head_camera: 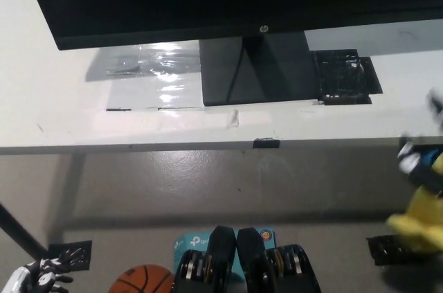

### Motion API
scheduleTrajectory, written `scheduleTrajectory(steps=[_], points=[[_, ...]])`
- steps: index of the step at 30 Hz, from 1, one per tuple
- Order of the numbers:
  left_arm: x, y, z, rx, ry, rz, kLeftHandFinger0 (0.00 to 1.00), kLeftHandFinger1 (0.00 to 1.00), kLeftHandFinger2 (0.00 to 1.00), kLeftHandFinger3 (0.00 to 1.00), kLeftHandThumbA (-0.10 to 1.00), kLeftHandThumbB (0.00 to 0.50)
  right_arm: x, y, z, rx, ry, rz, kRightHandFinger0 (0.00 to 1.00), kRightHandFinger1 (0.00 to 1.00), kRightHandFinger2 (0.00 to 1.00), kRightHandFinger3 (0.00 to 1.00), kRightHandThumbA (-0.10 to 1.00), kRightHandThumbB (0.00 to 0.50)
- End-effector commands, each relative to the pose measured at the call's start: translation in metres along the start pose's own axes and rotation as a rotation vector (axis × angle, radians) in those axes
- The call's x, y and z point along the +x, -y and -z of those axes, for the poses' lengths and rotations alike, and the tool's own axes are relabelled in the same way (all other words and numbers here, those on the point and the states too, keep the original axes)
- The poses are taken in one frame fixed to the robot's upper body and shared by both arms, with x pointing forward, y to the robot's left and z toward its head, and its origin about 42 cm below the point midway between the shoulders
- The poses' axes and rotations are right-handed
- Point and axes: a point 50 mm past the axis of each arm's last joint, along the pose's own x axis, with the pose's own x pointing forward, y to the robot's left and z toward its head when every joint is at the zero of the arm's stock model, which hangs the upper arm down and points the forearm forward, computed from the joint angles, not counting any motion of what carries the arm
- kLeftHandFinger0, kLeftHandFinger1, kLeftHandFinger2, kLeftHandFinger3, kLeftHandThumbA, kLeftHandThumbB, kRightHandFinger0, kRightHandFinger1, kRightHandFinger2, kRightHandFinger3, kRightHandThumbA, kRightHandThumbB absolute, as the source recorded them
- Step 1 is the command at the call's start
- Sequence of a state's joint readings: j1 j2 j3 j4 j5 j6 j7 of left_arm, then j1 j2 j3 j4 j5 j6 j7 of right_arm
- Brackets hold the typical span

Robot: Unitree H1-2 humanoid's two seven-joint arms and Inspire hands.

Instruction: The robot uses its right hand to pick up the cloth kept in the middle of the desk and use it to wipe the monitor in the middle of the desk by swiping its screen twice

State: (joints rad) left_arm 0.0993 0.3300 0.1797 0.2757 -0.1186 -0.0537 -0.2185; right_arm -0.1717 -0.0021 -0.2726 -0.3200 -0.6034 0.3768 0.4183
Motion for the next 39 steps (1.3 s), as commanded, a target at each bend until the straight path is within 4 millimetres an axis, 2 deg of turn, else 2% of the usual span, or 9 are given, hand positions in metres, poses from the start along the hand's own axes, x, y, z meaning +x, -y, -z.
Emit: scheduleTrajectory(steps=[1,4,6,12,16,22,29,34,39], points=[[0.003,-0.008,-0.015,0.022,0.053,-0.013,0.47,0.52,0.70,0.83,0.44,0.246,0.008,-0.024,-0.007,0.064,0.191,0.054,1.00,1.00,1.00,1.00,0.43,0.261],[0.005,-0.009,-0.015,0.026,0.055,-0.011,0.46,0.52,0.71,0.83,0.44,0.260,0.001,-0.054,0.009,0.054,0.232,0.005,1.00,1.00,1.00,1.00,0.43,0.252],[0.005,-0.008,-0.017,0.027,0.060,-0.010,0.46,0.52,0.72,0.83,0.44,0.241,-0.002,-0.072,0.020,0.041,0.252,-0.019,1.00,1.00,1.00,1.00,0.43,0.239],[0.012,-0.006,-0.019,0.018,0.083,0.002,0.45,0.52,0.71,0.82,0.43,0.251,-0.001,-0.097,0.043,0.072,0.262,0.000,1.00,1.00,1.00,1.00,0.33,0.205],[0.013,-0.006,-0.020,0.027,0.083,0.003,0.45,0.52,0.70,0.81,0.44,0.254,0.002,-0.099,0.046,0.060,0.264,-0.004,1.00,1.00,1.00,1.00,0.29,0.219],[0.017,-0.002,-0.019,0.010,0.085,0.007,0.41,0.50,0.68,0.78,0.44,0.269,0.010,-0.097,0.061,0.036,0.266,-0.015,1.00,1.00,1.00,1.00,0.35,0.220],[0.014,-0.003,-0.018,0.032,0.072,0.013,0.43,0.50,0.67,0.80,0.43,0.230,0.007,-0.103,0.073,-0.058,0.256,-0.060,1.00,1.00,1.00,1.00,0.35,0.206],[0.015,-0.002,-0.018,0.026,0.073,0.011,0.42,0.50,0.68,0.79,0.45,0.261,0.009,-0.105,0.072,-0.057,0.259,-0.086,1.00,1.00,1.00,1.00,0.33,0.228],[0.016,-0.001,-0.020,0.023,0.080,0.013,0.42,0.51,0.68,0.80,0.44,0.252,0.010,-0.104,0.071,-0.057,0.263,-0.093,1.00,1.00,1.00,1.00,0.30,0.216]])
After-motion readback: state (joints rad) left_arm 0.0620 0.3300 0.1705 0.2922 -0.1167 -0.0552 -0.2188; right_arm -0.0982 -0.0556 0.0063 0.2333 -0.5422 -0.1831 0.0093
